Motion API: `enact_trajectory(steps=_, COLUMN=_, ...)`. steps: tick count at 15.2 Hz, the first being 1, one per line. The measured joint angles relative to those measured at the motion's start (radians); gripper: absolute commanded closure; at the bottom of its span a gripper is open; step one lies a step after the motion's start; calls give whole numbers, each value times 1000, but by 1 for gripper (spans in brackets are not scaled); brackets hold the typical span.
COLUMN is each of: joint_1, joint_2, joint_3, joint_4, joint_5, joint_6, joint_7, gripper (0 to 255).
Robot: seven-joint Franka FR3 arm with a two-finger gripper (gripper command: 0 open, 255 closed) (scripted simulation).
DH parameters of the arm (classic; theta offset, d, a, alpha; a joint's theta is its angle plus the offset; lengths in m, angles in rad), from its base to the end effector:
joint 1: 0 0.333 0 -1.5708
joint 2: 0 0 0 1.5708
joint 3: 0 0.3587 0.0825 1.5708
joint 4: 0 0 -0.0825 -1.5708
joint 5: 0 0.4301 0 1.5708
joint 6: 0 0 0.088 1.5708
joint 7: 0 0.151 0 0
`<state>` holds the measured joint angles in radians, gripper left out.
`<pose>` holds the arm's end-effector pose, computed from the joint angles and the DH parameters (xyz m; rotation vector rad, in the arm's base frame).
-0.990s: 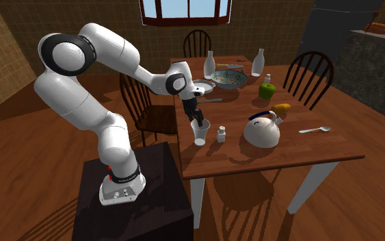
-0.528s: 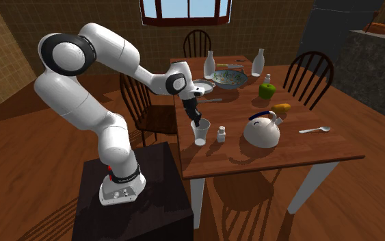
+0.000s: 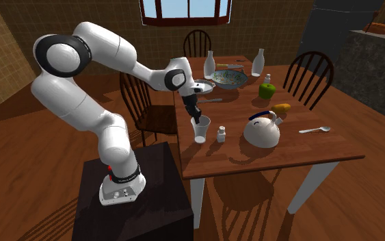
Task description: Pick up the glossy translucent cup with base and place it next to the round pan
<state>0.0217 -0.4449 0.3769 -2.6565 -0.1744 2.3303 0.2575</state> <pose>0.3949 0.1449 0.3519 2.8613 0.3301 0.2419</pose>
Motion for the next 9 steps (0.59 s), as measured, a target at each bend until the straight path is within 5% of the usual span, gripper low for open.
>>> enact_trajectory(steps=9, joint_1=20, joint_2=-69, joint_3=-29, joint_4=73, joint_5=32, joint_6=-135, joint_7=-54, gripper=255)
